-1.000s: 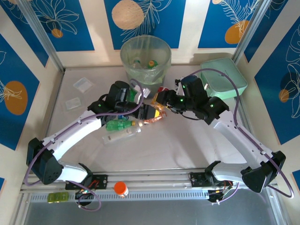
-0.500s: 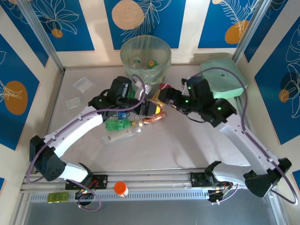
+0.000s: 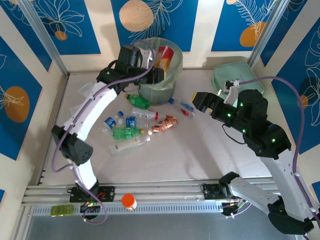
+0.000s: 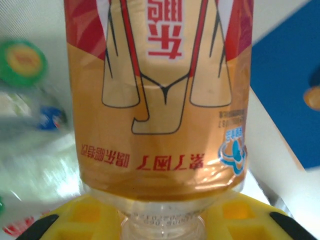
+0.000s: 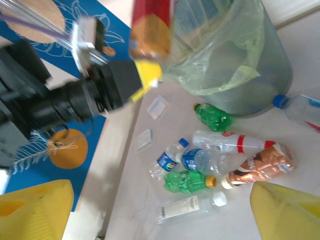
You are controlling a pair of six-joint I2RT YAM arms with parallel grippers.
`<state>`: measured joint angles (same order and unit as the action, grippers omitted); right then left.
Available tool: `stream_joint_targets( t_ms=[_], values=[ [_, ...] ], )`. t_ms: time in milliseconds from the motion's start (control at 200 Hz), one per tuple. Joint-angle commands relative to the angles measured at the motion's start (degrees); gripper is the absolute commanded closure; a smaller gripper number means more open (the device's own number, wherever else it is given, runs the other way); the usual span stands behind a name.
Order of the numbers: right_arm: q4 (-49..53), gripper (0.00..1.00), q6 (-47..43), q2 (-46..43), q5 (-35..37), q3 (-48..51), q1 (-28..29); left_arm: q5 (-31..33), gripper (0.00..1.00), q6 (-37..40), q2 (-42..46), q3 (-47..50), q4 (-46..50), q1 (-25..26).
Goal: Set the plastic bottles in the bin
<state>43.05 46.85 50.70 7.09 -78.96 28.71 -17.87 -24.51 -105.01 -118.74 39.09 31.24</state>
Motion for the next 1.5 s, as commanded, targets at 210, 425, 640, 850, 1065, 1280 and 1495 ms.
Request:
stream_joint_targets(
  t_ms=[210,425,640,850,1065,1280,1495],
  values=[
    [3.0,0.10,-2.4,-2.4,0.2,5.6,-2.7,18.7,0.90,5.7,-19.1,-27.8,7.2,-1.4],
    [3.5,0.10,-2.2,-3.1,-0.2,8.5,-3.7,20.0,0.86,9.3,-24.6,-27.8,-1.4,-1.9],
    [3.4,0.10,-1.7,-4.1,0.3,11.5,-3.7,21.9,0.82,10.7,-29.0,-27.8,-3.4,-3.0],
    [3.2,0.10,-2.3,-3.8,1.3,11.4,-3.8,20.9,0.56,8.7,-30.3,-26.4,-3.1,-4.1],
    [3.1,0.11,-3.0,-3.2,3.9,10.4,-4.2,20.5,0.31,8.3,-28.2,-24.3,-4.2,-4.1],
    [2.8,0.11,-4.0,-2.7,3.9,9.8,-4.5,20.9,0.28,9.2,-23.7,-24.3,-4.6,-4.1],
    [2.7,0.11,-5.7,-1.9,4.0,9.1,-4.7,16.3,0.28,8.8,-16.4,-23.9,-3.8,-3.8]
  ],
)
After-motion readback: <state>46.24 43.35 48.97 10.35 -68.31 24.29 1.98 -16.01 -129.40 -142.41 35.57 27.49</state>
